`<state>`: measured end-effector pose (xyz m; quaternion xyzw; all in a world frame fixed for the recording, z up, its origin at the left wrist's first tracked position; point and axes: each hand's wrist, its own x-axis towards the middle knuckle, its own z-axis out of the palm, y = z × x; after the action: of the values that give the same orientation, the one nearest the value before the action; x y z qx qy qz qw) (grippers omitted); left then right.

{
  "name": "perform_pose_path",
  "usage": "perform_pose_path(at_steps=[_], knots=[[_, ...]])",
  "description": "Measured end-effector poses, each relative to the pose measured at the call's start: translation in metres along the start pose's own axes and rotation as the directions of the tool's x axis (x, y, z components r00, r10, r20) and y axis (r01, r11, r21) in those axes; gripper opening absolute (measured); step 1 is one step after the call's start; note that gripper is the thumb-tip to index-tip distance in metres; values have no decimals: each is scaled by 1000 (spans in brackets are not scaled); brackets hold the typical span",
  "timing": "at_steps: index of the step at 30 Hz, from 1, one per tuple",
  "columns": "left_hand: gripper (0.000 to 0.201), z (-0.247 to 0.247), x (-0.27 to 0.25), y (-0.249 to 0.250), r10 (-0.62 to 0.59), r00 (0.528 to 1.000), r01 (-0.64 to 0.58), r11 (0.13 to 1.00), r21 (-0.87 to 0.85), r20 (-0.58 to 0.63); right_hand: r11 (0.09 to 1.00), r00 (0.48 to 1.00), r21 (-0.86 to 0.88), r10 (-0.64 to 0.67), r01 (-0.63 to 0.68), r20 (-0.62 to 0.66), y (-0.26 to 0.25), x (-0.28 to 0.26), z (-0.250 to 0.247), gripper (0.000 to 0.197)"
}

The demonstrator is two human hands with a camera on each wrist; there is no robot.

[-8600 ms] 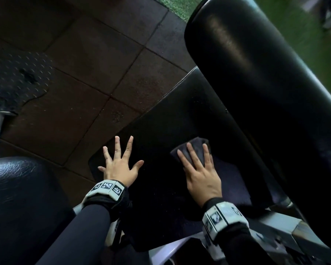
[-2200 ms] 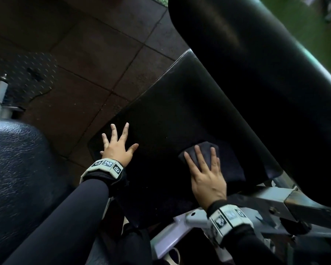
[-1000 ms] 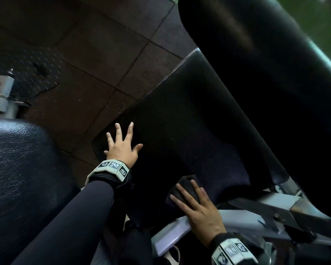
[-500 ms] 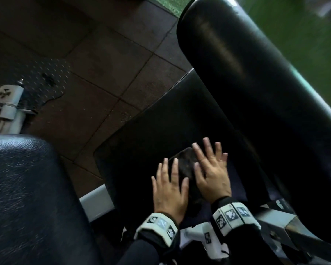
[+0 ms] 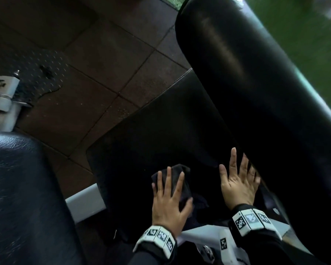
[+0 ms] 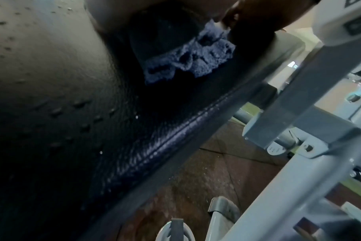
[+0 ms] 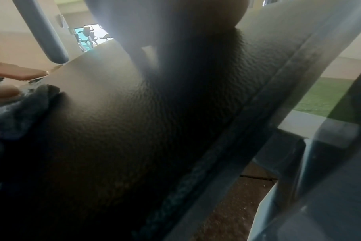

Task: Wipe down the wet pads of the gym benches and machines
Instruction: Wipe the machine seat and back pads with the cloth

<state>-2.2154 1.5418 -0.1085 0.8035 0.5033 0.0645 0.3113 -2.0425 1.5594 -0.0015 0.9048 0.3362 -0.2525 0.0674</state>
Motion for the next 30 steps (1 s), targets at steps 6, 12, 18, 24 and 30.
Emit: perform_pose_path(at_steps=[6,12,18,24,30], knots=[[59,-6,42,9,119,993,-118,989,94,0,1000,999,0,16,-16,31,-6,-1,-5,56],[58,-40,128,-6,75,987,-65,995,80,-139,999,999,-38,37,-37,-2,-8,-1,-3,57],[61,-47,114,-45,-207,953,196,978,-69,-223,999,998,-15,51,-51,35,-13,-4,-9,57],[62,-6,41,-20,-229,972,230,973,18,-50,999,996,-17,45,-44,83,-16,-6,-16,56],[56,-5,60,29,-2,994,1,1000,-10,-113,999,999,-51,20,-19,37,-21,-7,-20,56]])
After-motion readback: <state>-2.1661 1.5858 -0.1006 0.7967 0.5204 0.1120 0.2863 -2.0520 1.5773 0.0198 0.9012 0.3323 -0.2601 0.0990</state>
